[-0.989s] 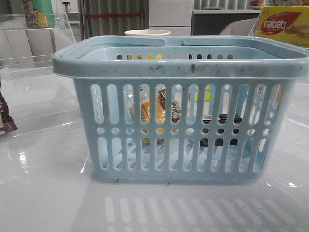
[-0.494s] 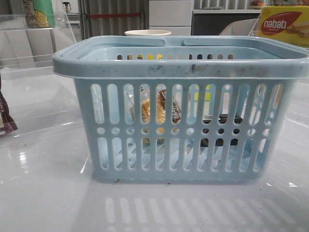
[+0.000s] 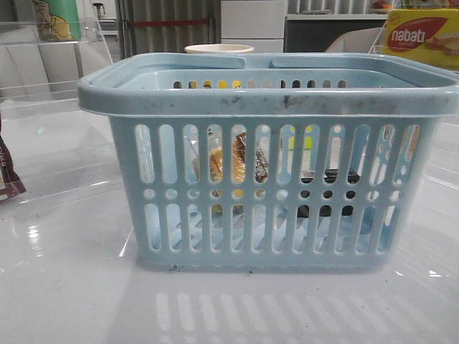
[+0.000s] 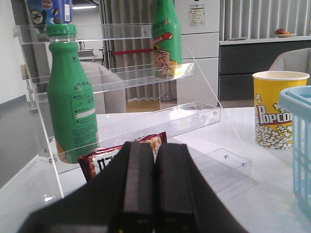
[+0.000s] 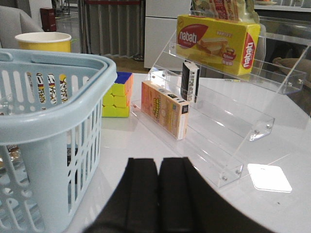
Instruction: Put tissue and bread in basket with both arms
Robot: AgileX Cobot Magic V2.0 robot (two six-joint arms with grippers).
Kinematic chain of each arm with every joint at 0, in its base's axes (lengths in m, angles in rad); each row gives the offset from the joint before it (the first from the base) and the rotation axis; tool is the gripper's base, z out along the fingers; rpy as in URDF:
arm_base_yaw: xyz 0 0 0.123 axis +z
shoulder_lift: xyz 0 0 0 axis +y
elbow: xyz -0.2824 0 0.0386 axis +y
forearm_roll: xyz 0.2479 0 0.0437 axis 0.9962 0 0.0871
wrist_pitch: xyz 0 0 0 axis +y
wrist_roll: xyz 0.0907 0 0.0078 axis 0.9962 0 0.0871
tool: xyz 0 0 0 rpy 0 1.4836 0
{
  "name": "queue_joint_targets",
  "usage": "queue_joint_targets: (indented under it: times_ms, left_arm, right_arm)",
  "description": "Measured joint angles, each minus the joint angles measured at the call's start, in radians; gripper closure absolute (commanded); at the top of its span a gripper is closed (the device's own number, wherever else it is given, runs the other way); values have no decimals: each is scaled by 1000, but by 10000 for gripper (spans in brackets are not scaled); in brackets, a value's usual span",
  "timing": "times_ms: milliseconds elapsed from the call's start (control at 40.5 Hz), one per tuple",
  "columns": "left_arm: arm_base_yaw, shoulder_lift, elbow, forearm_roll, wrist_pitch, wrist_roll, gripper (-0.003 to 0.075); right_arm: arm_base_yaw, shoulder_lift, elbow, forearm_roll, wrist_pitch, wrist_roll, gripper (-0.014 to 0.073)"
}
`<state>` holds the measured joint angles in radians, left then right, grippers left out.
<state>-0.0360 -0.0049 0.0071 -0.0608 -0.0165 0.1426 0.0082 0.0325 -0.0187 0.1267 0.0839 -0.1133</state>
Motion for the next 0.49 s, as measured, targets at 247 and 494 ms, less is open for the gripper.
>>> queue_joint_targets:
  times_ms: [247, 494]
  left_arm:
    - [0, 0, 0, 0, 2, 0, 627]
    - [0, 0, 0, 0, 2, 0, 627]
  right_arm:
    - [-23, -43, 47, 0, -10, 0, 566]
    - [-25, -43, 47, 0, -10, 0, 566]
